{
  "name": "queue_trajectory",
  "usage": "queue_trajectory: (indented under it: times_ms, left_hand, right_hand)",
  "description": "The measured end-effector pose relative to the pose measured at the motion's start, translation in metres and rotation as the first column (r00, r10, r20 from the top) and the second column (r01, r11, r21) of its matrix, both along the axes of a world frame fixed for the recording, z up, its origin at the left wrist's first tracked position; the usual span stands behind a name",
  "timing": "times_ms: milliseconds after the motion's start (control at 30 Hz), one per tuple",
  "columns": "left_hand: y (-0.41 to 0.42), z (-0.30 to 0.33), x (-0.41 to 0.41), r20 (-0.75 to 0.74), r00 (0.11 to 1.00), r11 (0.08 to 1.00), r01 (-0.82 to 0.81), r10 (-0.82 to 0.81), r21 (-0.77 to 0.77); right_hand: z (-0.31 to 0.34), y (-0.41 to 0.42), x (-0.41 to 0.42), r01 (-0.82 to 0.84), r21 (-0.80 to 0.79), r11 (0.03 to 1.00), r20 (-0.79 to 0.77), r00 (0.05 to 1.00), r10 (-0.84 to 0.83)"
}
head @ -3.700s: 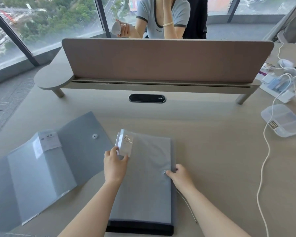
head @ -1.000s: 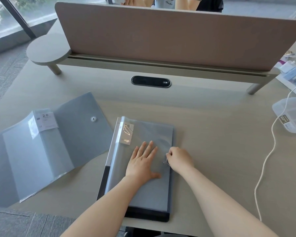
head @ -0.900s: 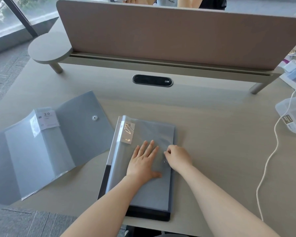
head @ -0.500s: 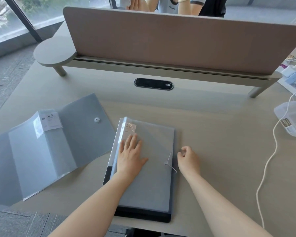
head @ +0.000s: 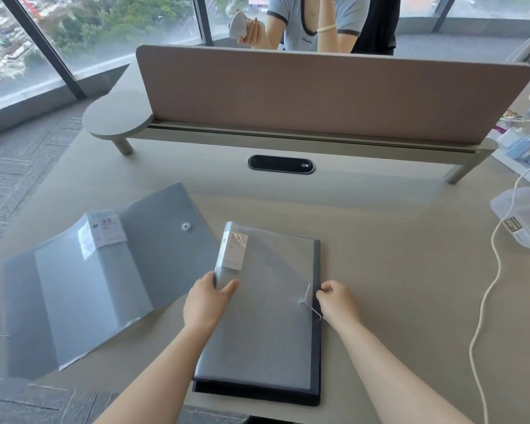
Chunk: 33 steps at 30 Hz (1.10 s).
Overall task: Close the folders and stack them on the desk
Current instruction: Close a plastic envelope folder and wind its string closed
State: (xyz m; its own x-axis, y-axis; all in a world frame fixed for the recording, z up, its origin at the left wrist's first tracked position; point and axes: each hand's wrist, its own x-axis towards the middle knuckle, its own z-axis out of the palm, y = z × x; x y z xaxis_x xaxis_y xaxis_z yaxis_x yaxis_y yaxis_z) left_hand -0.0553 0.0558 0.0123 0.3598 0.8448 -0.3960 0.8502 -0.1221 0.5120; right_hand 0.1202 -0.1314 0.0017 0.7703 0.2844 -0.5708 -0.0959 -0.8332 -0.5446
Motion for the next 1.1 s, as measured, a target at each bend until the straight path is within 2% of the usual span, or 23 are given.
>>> queue_trajectory:
  times_ms: [267, 367, 633, 800, 1100]
  left_hand:
    - [0.001, 0.008, -0.008, 0.042, 0.998, 0.992, -0.045, 0.050, -0.118]
    - [0.005, 0.004, -0.013, 0.022, 0.999, 0.985, -0.045, 0.049, -0.167]
    - [0.001, 0.002, -0.017, 0.006, 0.994, 0.960, -0.101, 0.106, -0.261]
    - [-0.008, 0.004, -0.003, 0.034, 0.993, 0.954, -0.101, 0.115, -0.284]
    - [-0.036, 0.005, 0.047, 0.059, 0.994, 0.950, -0.071, 0.093, -0.303]
  right_hand:
    - [0.009, -0.002, -0.013, 0.028, -0.025, 0.999, 0.030, 0.999, -0.027]
    - [0.007, -0.002, -0.014, 0.053, -0.010, 0.999, -0.027, 0.998, -0.053]
    - [0.002, -0.004, -0.015, 0.172, 0.022, 0.985, -0.058, 0.984, -0.170]
    - [0.013, -0.014, -0.008, 0.138, 0.003, 0.990, 0.030, 0.990, -0.138]
    - [0.004, -0.040, 0.038, 0.178, -0.027, 0.984, 0.077, 0.981, -0.175]
